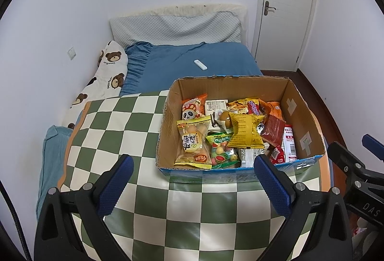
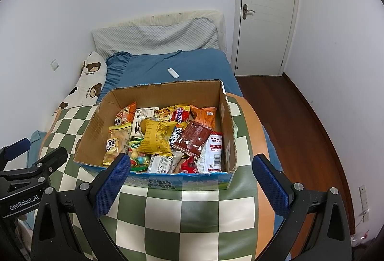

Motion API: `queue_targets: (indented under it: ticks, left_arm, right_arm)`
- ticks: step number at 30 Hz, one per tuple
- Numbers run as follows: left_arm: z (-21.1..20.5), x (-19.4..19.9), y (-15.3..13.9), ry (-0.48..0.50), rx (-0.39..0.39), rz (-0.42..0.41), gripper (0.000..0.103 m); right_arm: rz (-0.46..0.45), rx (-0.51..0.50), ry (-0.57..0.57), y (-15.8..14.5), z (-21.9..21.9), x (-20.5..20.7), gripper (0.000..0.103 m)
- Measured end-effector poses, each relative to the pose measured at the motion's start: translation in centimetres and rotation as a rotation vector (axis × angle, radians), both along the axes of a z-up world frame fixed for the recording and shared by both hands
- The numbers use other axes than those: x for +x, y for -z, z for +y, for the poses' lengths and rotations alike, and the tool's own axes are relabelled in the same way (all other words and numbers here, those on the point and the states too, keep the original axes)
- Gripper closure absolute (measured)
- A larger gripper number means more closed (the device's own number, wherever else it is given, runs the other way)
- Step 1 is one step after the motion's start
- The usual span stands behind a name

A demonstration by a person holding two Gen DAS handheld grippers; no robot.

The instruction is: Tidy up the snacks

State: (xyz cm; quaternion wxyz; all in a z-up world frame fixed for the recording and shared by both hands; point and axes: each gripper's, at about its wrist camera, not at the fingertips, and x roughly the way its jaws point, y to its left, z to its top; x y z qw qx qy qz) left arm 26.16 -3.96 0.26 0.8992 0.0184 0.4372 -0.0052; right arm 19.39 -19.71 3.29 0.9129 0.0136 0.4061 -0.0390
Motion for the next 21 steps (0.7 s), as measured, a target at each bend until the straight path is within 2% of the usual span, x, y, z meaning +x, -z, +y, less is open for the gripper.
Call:
queue_targets:
  ticks: [21]
  left_arm:
    - [-0.26, -0.17, -0.46, 0.011, -0.002, -0.010, 0.000]
  right_arm:
    - [-0.008, 0.004, -0.004, -0.40, 0.03, 0.00, 0.000]
